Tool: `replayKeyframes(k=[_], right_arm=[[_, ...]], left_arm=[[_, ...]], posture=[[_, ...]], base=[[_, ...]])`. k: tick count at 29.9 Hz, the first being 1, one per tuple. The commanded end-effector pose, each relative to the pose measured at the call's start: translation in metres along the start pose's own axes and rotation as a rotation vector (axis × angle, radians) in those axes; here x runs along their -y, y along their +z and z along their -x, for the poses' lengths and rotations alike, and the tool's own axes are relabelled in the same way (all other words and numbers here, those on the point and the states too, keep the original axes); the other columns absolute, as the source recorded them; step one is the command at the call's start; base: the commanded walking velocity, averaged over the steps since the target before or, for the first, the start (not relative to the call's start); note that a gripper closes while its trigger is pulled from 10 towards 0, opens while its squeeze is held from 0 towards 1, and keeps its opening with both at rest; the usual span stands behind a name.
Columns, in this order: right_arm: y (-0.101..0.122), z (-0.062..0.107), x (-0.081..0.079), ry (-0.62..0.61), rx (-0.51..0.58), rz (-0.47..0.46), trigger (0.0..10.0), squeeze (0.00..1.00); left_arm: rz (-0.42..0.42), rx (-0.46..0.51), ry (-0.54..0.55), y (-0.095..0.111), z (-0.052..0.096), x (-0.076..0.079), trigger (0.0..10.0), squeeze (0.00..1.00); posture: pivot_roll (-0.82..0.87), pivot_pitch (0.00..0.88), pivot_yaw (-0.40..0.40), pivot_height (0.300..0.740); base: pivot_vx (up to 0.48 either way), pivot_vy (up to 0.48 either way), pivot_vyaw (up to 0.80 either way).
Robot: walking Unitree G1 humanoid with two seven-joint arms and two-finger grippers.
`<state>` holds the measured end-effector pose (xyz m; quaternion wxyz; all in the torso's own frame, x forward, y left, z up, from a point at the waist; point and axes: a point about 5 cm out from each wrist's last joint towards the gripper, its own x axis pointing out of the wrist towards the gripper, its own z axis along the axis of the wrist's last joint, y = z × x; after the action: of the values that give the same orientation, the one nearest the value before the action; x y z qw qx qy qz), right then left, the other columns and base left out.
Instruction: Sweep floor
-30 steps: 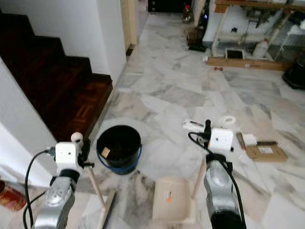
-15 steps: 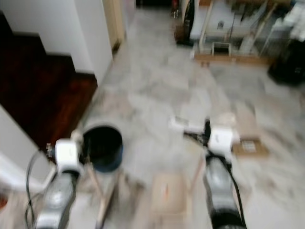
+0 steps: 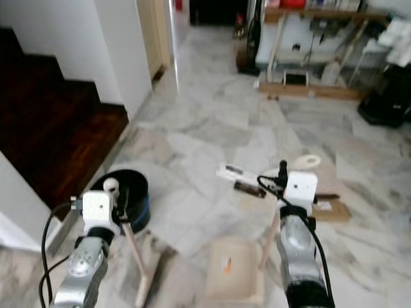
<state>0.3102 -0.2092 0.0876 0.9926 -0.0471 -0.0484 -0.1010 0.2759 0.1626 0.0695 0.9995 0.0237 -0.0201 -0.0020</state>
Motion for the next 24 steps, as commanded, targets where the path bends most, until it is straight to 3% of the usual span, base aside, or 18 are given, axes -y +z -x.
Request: replayKeyframes(k=[1,24], right_arm=[[0.0127,-0.0068,0.0007,-0.005,0.054,-0.004,10.0,0.00],[0.0152,-0.0096,-0.0069,0.015,0.064,-0.018,10.0,0.00]], left_arm=[[-0.008,0.040,-0.002,0.0084,-0.0036,-0.0014,10.0,0.00],[0.003,0.070,-0.019,0.0159,-0.0099,-0.0005,10.0,0.00]], posture=[[0.01,0.000,-0.007,0.740],[0.02,0.000,-0.007,0.740]], base=[[0.000,-0.255,0.00],[0.000,0.000,0.00]])
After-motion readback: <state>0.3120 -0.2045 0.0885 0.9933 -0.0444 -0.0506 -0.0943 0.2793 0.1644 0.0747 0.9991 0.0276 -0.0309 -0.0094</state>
